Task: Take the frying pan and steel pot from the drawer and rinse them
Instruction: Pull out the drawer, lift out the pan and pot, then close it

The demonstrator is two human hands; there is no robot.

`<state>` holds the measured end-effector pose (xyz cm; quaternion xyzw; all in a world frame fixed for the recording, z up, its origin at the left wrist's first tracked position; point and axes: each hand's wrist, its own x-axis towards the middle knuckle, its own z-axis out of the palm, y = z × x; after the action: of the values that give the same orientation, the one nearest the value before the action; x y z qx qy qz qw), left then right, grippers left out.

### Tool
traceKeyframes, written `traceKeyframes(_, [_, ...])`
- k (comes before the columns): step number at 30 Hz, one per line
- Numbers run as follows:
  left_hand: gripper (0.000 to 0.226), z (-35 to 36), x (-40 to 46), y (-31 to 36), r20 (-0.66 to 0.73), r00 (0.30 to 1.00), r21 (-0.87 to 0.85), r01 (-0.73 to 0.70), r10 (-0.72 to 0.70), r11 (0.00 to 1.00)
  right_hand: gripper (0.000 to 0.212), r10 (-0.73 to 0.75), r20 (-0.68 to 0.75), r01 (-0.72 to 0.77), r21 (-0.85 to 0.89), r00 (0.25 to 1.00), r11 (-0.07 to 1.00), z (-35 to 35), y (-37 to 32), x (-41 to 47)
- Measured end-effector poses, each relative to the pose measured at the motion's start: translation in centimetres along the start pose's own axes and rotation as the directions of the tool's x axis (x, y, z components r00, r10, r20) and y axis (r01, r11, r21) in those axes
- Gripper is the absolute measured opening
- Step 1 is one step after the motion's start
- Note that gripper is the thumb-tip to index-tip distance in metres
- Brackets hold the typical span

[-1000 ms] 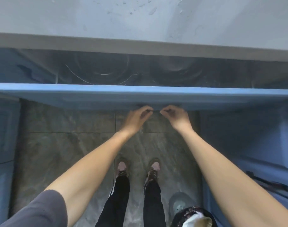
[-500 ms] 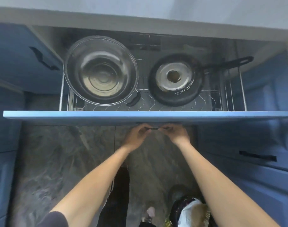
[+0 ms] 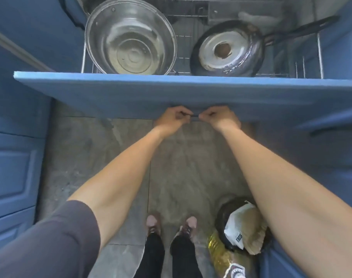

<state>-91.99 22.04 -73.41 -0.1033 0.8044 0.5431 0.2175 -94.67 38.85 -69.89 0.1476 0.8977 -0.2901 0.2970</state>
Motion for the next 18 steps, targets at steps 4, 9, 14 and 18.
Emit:
traceKeyframes(4, [0.016,1.5,-2.2,-1.4,-0.074,0.997,-0.033,-0.027,0.024,0.999,0.018,0.002,0.041,-0.002,0.006,0.999,1.000,0.9,1.2,-1.0])
traceKeyframes(9, [0.021,1.7,-3.0,-1.9,-0.065,0.997,-0.023,-0.036,0.035,0.999,0.012,-0.042,-0.049,0.043,0.024,0.998,0.999,2.2,2.1,-1.6])
traceKeyframes(14, [0.035,2.1,-3.3,-1.2,-0.093,0.995,0.186,0.040,-0.023,0.982,0.012,-0.035,-0.036,0.033,-0.031,0.999,0.999,2.1,1.7,-1.4])
traceKeyframes(18, [0.058,1.1,-7.1,0.1,0.163,0.983,0.496,-0.011,-0.081,0.868,0.046,-0.081,0.069,0.093,-0.192,0.994,0.977,2.8,1.6,-3.7])
